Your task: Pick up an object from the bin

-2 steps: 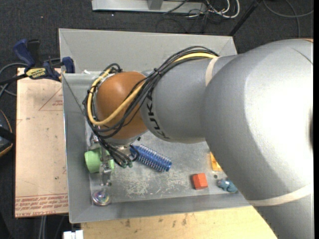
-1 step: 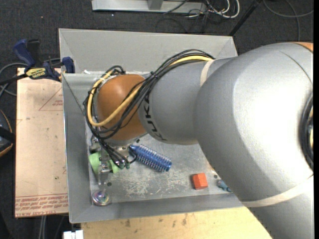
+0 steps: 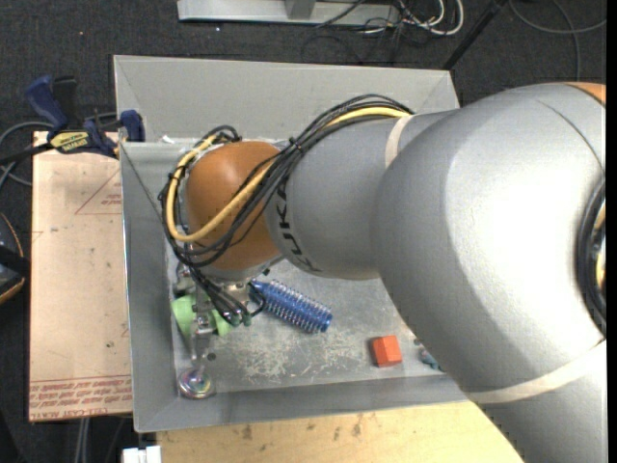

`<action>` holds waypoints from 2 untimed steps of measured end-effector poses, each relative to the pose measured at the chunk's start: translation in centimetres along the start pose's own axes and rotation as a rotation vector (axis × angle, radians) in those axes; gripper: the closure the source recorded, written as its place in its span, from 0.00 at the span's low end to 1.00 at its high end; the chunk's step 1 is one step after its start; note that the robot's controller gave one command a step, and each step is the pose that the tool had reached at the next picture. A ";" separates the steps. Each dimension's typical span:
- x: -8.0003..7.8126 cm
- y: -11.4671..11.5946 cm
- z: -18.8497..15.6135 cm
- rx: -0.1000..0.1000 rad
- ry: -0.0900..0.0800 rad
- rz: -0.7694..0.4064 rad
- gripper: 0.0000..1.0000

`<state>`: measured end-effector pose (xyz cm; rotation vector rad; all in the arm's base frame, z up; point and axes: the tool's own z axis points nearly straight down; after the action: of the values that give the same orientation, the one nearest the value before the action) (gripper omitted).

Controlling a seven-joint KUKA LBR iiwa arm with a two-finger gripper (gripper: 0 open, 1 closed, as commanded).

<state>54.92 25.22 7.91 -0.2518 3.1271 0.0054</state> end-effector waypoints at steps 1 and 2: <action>0.1 -0.6 0.3 -0.006 -0.008 0.056 0.00; 0.0 -0.4 0.1 -0.001 -0.002 0.056 0.00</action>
Offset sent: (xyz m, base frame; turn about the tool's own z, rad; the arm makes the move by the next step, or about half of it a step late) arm -0.0035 -0.0108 -0.0091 0.0597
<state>55.02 24.84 7.78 -0.1646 3.1314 0.0077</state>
